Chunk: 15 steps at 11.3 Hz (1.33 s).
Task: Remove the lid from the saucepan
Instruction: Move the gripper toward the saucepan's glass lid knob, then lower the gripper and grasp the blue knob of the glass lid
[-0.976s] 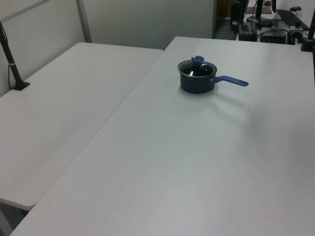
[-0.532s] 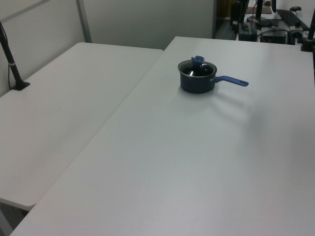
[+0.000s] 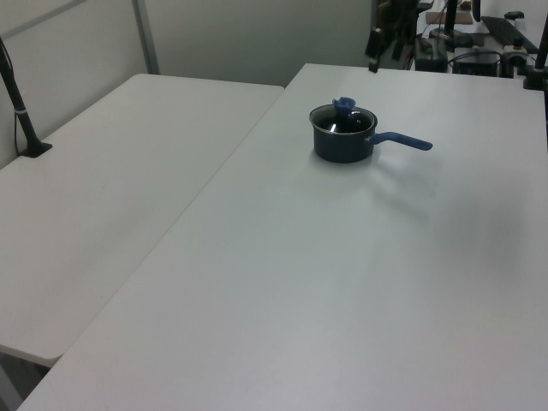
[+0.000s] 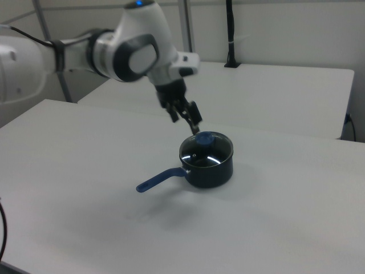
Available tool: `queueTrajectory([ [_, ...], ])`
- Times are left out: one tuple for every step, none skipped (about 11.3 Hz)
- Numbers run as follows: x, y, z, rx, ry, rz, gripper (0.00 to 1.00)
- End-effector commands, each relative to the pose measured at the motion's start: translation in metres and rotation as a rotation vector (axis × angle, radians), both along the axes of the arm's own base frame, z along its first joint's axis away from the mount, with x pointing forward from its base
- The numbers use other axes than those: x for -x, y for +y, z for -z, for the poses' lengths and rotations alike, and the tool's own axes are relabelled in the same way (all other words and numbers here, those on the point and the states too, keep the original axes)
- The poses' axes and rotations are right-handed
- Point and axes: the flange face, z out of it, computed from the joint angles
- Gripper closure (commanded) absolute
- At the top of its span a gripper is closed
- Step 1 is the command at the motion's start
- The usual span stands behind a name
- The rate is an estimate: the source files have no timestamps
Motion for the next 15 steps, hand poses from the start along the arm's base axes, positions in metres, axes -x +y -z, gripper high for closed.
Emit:
queueTrajectory([
  [-0.023, -0.042, 0.022, -0.063, -0.134, 0.242, 0.0],
  [-0.031, -0.041, 0.031, -0.078, -0.167, 0.258, 0.0],
  [-0.037, -0.042, 0.046, -0.08, -0.167, 0.286, 0.0],
  [-0.044, -0.04, 0.06, -0.083, -0.167, 0.328, 0.0],
  [-0.056, -0.037, 0.063, -0.086, -0.188, 0.354, 0.0],
  [-0.062, -0.031, 0.075, -0.087, -0.177, 0.365, 0.0],
  [-0.065, -0.031, 0.081, -0.097, -0.186, 0.389, 0.0],
  [-0.067, -0.028, 0.084, -0.1, -0.193, 0.395, 0.0],
  [-0.07, -0.018, 0.086, -0.105, -0.19, 0.379, 0.0],
  [-0.072, -0.011, 0.087, -0.111, -0.187, 0.368, 0.0],
  [-0.074, -0.004, 0.095, -0.105, -0.175, 0.35, 0.0],
  [-0.075, -0.002, 0.098, -0.103, -0.169, 0.344, 0.0],
  [-0.075, -0.001, 0.104, -0.09, -0.16, 0.338, 0.0],
  [-0.076, -0.002, 0.107, -0.083, -0.155, 0.336, 0.0],
  [-0.077, -0.002, 0.114, -0.083, -0.146, 0.34, 0.0],
])
